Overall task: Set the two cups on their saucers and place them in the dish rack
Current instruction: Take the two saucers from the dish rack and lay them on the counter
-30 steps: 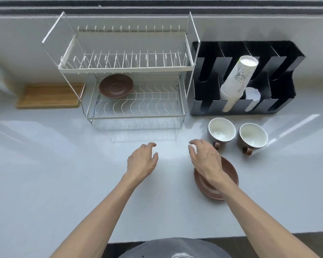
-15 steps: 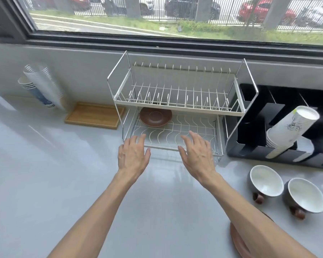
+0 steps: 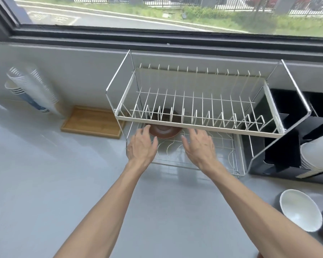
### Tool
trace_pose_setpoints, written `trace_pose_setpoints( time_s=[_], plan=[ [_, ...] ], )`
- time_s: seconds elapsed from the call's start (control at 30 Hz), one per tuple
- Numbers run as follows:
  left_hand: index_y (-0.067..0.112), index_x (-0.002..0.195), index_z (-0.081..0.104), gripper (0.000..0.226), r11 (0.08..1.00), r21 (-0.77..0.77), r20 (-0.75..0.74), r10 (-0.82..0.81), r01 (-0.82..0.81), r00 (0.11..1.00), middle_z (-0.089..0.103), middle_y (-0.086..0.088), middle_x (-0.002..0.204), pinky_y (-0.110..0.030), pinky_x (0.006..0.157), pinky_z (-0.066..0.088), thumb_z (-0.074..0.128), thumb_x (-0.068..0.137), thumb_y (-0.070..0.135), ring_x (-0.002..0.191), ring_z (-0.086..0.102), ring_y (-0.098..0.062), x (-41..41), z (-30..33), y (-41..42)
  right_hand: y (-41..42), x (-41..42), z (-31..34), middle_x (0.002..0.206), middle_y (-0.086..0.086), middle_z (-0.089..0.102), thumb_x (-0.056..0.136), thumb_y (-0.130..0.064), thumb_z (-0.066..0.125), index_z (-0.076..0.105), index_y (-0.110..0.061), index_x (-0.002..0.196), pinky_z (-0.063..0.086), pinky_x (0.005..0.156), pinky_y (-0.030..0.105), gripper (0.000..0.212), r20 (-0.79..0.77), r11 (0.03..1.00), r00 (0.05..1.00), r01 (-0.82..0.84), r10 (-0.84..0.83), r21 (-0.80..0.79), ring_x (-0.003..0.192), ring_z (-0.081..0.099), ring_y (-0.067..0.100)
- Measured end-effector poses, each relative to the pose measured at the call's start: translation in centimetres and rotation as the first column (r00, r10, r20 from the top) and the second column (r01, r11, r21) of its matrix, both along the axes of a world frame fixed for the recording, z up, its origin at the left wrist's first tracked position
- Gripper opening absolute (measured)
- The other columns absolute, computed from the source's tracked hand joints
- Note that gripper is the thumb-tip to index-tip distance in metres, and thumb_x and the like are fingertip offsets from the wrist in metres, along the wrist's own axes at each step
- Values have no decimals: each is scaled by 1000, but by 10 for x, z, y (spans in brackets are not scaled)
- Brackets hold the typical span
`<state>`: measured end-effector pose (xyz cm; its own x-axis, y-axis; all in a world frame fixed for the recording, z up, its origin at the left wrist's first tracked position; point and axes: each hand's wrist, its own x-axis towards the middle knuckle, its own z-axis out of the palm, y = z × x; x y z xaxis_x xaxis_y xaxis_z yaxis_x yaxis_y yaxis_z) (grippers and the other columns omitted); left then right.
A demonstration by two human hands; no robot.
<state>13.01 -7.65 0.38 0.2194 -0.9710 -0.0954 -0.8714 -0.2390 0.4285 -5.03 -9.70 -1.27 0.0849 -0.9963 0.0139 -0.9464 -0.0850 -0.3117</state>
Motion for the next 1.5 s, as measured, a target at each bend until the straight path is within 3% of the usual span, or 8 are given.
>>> trace_pose_setpoints(
  time_s=[0.17,0.33,0.5,0.73,0.93,1.13,1.37,1.5],
  plan=[
    [5,132,51,43,1000,27,-25,5,-5,1000,57,-18,129,-44,86,44,49,101,36,118,57,-40,2,-16,-30,-34,9,-2,138,13,55,104,-37,43,52,-14,135,46,93,43,40,86,1000,996,21,-23,23,122,55,37],
    [14,153,37,58,997,30,-107,74,-71,991,58,-23,135,-48,97,45,50,100,35,124,54,-45,1,-27,-54,-60,19,-10,110,20,63,102,-41,33,56,-5,121,44,75,37,47,64,991,995,67,-75,114,100,62,39],
    [16,149,38,57,993,11,-173,115,-115,978,64,-21,127,-45,92,46,51,97,34,116,59,-47,3,-41,-70,-77,26,-13,136,30,53,107,-38,36,42,2,143,43,98,41,54,139,942,984,64,-115,329,126,54,41],
    [10,146,45,53,934,106,-390,354,-340,850,61,-16,137,-41,103,44,52,97,27,127,55,-41,-5,-44,-87,-86,39,-27,111,28,66,102,-46,44,56,-2,128,51,90,47,53,233,958,953,132,-193,254,103,64,45],
    [14,144,47,55,910,117,-465,404,-398,787,64,-13,133,-49,105,48,49,90,19,123,58,-38,-6,-47,-89,-84,36,-24,133,21,59,101,-39,48,44,-12,144,42,103,42,51,374,953,902,113,-217,281,124,55,41],
    [4,123,62,35,911,112,-441,402,-396,802,67,-17,123,-49,102,49,53,95,22,117,60,-40,-10,-53,-76,-74,30,-28,128,21,60,101,-35,47,49,-4,133,42,91,36,44,393,925,878,127,-273,359,119,56,39],
    [12,150,44,49,924,125,-400,379,-361,834,52,-15,148,-44,111,42,47,102,17,134,52,-36,-19,-52,-54,-45,20,-23,128,22,62,100,-30,49,50,-6,136,43,95,39,43,417,937,857,188,-303,294,120,55,41],
    [11,138,59,52,916,165,-438,401,-366,805,66,-18,128,-50,98,53,47,86,9,118,63,-41,-18,-56,-41,-33,11,-24,125,23,57,101,-28,48,55,0,114,41,94,41,32,370,925,872,204,-320,319,118,53,41]
  ],
)
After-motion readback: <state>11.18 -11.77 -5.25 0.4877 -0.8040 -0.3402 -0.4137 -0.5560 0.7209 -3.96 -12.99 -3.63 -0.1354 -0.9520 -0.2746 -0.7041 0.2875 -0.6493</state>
